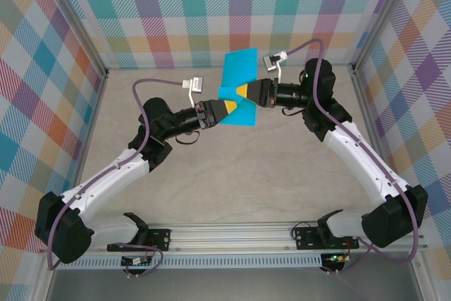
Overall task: Fold a paper plane with a square sheet of paper (fold left side to right side)
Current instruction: Turn over the paper at the center of the table.
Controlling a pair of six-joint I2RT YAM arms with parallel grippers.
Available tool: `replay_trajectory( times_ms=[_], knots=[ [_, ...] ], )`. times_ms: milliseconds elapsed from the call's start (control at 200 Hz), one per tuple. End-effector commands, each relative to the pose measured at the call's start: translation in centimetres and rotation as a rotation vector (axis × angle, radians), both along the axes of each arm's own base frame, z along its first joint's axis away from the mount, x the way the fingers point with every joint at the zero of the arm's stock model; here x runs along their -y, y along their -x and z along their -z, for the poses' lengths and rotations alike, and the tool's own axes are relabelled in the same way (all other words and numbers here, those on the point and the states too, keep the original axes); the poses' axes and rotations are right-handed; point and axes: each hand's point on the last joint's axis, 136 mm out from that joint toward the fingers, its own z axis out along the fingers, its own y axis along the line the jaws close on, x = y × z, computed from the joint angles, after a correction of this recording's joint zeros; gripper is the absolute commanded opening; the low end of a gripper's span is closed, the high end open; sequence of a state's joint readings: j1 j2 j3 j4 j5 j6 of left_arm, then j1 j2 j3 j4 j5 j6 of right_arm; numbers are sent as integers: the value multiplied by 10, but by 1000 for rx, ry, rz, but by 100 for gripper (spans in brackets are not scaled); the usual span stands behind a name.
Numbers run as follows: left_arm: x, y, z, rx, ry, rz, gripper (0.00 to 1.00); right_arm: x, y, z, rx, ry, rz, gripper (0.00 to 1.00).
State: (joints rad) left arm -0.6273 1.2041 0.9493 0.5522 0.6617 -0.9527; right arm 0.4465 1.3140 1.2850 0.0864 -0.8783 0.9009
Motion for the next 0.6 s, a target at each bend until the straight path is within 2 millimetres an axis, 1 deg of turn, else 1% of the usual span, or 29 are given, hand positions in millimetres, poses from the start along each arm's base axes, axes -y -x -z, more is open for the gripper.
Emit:
replay_trajectory(
  times_ms=[0, 125, 250, 390, 435, 530, 595],
  knots=[
    [-2, 9, -17, 59, 27, 3, 34, 1, 4, -10, 41, -13, 4, 6],
    [-2, 8, -14, 56, 19, -1, 30, 1, 5, -9, 40, -11, 7, 6],
    [-3, 8, -14, 59, 18, -6, 22, 1, 7, -8, 37, -9, 1, 7],
    [-3, 9, -15, 60, 16, -6, 13, 3, 8, -5, 34, -2, 4, 13],
    [-3, 9, -14, 61, 14, -7, 9, 3, 10, -5, 35, 1, 7, 18],
    [-3, 9, -12, 60, 5, -14, 0, 7, 10, -1, 40, 23, 36, 36],
    [-4, 9, -8, 63, -11, -20, 0, 12, 9, 3, 48, 51, 75, 51]
  ],
)
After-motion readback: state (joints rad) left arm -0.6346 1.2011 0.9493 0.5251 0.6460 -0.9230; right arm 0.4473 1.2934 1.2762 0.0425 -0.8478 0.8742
